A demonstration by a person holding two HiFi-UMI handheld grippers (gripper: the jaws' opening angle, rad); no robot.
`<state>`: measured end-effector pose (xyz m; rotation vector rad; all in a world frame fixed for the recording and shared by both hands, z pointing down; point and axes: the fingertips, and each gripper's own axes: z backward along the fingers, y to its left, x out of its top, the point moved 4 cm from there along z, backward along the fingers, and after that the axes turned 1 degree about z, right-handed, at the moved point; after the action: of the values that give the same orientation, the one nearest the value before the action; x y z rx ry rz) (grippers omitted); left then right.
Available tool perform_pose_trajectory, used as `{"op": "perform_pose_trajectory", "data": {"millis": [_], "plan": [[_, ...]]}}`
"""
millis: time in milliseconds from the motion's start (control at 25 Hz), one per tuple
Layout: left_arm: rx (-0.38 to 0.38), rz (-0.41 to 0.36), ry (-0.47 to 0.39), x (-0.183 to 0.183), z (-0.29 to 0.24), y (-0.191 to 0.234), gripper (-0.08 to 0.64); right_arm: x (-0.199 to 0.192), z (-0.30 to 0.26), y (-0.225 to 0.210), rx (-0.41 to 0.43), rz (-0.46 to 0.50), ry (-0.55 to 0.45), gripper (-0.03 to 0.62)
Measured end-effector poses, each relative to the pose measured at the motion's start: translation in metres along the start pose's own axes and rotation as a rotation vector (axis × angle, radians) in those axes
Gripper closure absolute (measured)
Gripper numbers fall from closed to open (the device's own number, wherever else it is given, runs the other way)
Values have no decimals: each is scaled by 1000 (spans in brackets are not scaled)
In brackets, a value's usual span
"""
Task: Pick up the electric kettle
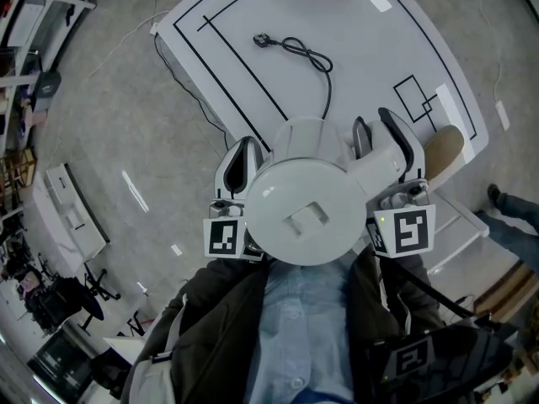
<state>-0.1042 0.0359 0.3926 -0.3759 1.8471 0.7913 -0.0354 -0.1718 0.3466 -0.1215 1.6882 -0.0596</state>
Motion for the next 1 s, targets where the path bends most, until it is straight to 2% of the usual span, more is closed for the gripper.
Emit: {"op": "perform_pose_trajectory", "data": {"millis": [600,800,1000], "plan": [[-132,-61,-86,44,62,-54,552,56,93,20,-114,13,-100,448],[-177,-76,-83,43,83,-72,552,51,132,27,-139,14,-61,448],[-234,-90,-60,38,104,-86,552,53,167,34,-203,8,-62,448]]}}
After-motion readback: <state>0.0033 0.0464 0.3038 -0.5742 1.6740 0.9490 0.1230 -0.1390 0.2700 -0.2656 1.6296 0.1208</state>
